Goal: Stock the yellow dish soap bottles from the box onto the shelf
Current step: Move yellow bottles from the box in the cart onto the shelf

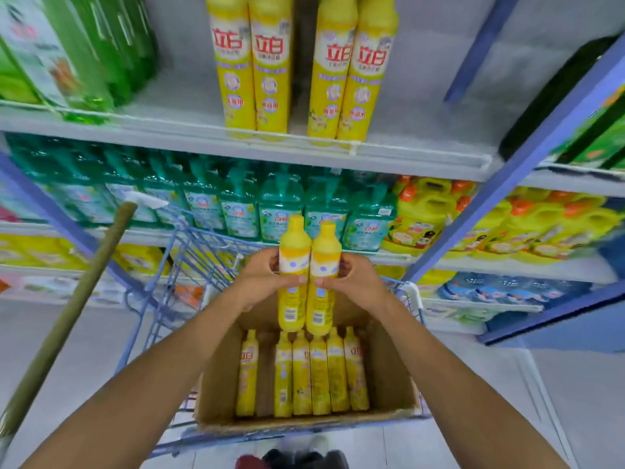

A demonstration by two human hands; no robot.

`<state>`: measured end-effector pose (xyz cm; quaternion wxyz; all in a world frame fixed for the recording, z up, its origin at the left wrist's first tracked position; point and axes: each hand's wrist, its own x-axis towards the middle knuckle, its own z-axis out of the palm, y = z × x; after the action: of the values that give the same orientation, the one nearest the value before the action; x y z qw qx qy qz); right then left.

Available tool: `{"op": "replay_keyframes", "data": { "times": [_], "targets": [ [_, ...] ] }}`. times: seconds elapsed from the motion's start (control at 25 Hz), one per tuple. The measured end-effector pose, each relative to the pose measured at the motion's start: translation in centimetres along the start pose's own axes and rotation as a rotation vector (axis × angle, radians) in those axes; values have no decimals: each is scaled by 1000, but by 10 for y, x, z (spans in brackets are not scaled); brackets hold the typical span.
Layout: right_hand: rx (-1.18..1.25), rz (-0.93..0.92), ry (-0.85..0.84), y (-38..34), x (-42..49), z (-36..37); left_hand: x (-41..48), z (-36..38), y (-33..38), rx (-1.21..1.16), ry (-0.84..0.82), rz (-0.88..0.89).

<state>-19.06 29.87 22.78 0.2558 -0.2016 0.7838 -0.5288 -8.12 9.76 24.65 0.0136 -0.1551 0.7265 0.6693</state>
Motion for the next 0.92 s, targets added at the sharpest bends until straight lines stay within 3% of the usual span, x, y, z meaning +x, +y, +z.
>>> {"op": "replay_keyframes", "data": {
  "times": [0.44, 0.92],
  "targets": [
    [47, -257, 96, -118, -9, -91, 10, 22, 134, 32, 40, 267],
    [121, -478, 195, -206, 44, -229, 108, 79, 266, -104, 182, 496]
  ]
}}
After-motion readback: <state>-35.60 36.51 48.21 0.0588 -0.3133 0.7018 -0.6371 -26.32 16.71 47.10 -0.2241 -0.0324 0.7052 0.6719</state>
